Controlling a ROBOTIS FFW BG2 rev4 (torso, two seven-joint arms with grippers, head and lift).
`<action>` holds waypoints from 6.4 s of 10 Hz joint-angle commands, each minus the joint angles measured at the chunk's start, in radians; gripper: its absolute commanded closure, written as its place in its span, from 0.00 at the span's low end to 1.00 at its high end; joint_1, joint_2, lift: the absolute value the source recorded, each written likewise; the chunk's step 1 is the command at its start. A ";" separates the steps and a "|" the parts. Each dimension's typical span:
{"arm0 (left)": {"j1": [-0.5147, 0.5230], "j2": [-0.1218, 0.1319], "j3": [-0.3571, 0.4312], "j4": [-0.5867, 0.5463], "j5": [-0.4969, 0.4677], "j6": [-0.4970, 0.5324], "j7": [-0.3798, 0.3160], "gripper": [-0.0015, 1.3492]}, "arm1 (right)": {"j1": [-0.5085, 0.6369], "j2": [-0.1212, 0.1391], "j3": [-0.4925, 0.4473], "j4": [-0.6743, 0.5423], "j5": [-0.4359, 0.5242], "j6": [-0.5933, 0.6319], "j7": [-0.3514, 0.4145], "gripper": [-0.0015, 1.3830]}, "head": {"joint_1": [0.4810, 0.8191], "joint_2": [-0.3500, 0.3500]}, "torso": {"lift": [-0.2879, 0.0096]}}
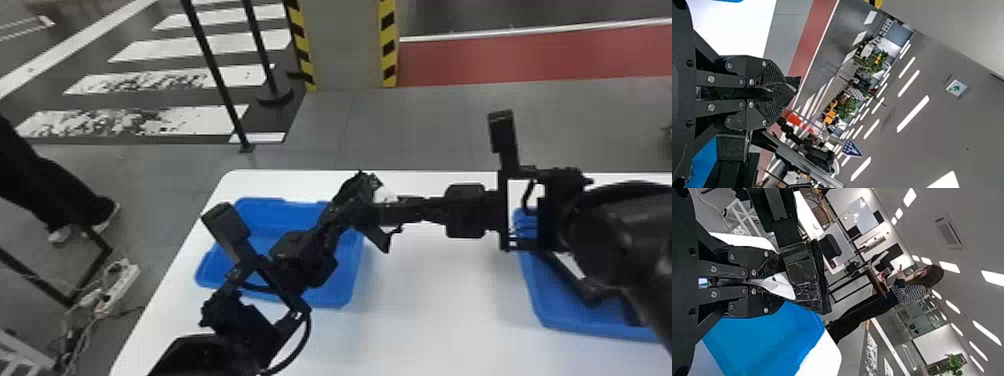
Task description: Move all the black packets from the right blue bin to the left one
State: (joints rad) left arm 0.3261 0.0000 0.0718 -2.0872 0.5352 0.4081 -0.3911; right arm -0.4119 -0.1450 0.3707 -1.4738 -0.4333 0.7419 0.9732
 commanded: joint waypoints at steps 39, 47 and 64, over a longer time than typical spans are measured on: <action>-0.024 -0.003 0.034 0.417 -0.270 -0.659 0.132 0.08 | 0.363 -0.010 -0.473 -0.248 0.645 0.240 -0.318 0.23 | 0.63 0.48 | 0.60; -0.012 -0.003 0.039 0.417 -0.262 -0.654 0.132 0.08 | 0.282 -0.015 -0.467 -0.056 0.620 0.223 -0.318 0.76 | 0.63 0.46 | 0.60; -0.120 -0.003 -0.020 0.341 0.195 -0.472 -0.152 0.08 | 0.392 -0.064 -0.179 -0.358 0.205 -0.597 -0.264 0.91 | 0.63 0.71 | 0.60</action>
State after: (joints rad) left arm 0.1982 0.0000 0.0566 -1.7275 0.6987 -0.0312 -0.5435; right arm -0.0142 -0.2071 0.1903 -1.8323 -0.2265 0.1423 0.7087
